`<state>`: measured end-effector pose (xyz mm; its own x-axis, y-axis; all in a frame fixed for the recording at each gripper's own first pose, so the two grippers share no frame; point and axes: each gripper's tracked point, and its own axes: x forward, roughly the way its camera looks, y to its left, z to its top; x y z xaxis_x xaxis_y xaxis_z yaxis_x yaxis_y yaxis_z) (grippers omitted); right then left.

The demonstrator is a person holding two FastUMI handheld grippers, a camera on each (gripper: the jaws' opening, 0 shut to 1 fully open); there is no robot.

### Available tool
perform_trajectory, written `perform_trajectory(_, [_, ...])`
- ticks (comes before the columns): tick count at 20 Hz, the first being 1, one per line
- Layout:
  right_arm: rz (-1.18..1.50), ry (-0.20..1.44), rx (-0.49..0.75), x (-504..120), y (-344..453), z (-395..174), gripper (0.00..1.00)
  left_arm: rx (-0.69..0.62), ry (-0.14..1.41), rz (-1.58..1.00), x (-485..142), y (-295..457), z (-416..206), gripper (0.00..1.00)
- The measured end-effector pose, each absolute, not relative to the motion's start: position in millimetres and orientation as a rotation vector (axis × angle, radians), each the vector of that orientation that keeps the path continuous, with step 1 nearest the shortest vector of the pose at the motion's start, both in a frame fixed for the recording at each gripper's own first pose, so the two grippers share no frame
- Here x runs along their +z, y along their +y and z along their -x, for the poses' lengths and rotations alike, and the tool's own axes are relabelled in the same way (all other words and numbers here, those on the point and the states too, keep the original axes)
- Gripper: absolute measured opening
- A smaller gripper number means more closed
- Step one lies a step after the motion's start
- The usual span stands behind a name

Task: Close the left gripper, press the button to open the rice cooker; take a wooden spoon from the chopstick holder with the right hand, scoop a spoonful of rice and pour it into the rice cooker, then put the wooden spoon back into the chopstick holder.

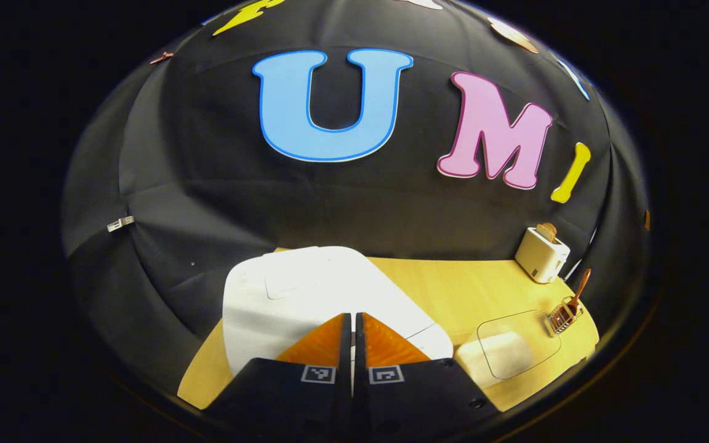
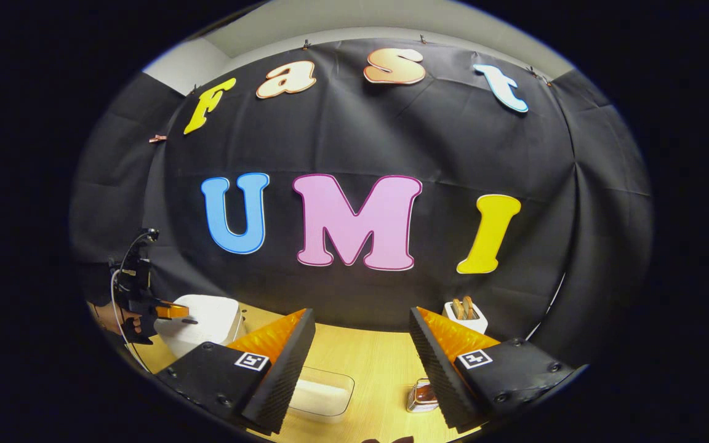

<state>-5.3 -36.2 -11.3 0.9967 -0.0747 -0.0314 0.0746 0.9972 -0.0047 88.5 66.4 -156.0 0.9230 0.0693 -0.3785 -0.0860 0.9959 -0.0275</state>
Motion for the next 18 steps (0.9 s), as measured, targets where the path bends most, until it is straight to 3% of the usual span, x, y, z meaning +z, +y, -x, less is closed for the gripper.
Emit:
perform_trajectory(2, [0.007, 0.034, -0.077, -12.2, -38.1, 6.1, 0.95, 0.077, 0.407, 0.042, -164.6, 66.6, -90.7, 0.05])
perform_trajectory(18, [0.019, 0.03, -0.053, -7.4, -29.7, 1.3, 0.95, 0.103, 0.497, 0.068, -190.0, 71.0, -93.2, 0.06])
